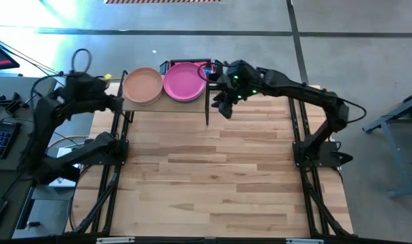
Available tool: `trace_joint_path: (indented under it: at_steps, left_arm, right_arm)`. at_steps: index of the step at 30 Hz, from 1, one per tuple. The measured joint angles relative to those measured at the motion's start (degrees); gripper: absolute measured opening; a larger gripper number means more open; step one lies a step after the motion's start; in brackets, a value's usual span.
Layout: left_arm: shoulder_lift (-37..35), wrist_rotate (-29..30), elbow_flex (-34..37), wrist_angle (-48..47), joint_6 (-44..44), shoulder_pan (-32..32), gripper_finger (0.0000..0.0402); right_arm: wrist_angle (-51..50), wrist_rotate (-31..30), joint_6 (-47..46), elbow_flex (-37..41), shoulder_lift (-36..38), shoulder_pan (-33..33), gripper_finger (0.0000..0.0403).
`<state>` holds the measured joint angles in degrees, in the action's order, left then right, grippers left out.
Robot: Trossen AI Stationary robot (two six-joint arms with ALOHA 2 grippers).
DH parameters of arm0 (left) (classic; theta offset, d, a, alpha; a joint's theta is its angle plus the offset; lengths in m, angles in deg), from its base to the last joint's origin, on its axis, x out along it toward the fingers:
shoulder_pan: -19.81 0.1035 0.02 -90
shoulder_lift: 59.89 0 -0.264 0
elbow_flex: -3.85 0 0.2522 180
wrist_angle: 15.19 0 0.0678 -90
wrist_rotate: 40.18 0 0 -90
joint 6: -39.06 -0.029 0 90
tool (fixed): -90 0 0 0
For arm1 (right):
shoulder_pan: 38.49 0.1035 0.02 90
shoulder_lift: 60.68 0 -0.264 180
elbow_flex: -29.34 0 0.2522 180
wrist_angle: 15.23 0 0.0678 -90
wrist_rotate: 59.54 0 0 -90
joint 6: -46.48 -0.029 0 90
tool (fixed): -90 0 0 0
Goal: Place and stack plates onto a shelf
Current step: Return to Home Position
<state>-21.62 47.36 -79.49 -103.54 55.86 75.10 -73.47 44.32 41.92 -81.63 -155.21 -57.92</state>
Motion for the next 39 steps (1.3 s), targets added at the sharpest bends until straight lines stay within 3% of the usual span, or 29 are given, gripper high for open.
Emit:
trace_joint_path:
  at_steps: [4, 9, 18, 22, 25, 29, 39]
  left_arm:
    - [-6.3, -0.1, 0.8, 4.0, -3.5, 0.0, 0.0092]
    - [-15.3, -4.9, 5.6, 11.1, -5.0, 0.0, 0.0092]
    - [-31.8, -15.5, 21.4, 24.5, -0.9, 0.0, 0.0092]
    - [-38.1, -16.7, 28.5, 28.0, 0.5, 0.0, 0.0092]
    - [-37.5, -19.3, 32.0, 27.8, 0.4, 0.0, 0.0092]
    - [-37.1, -23.4, 37.1, 35.6, -1.9, -0.2, 0.0092]
    - [-38.0, -29.2, 44.8, 52.0, -1.0, -0.2, 0.0092]
  right_arm:
    - [5.5, -0.3, -0.3, 7.9, 7.2, 1.9, 0.0128]
    - [22.0, -0.3, -2.9, 24.7, 19.4, 3.7, 0.0128]
    - [40.3, -1.2, -8.1, 49.8, 39.9, 3.8, 0.0128]
    - [45.8, -1.7, -8.7, 60.3, 47.8, 3.8, 0.0128]
    - [48.1, -1.8, -10.0, 67.9, 52.8, 3.7, 0.0128]
    - [50.3, -1.7, -12.9, 76.0, 58.9, 3.7, 0.0128]
    - [51.5, -1.6, -14.5, 89.1, 71.8, 3.8, 0.0128]
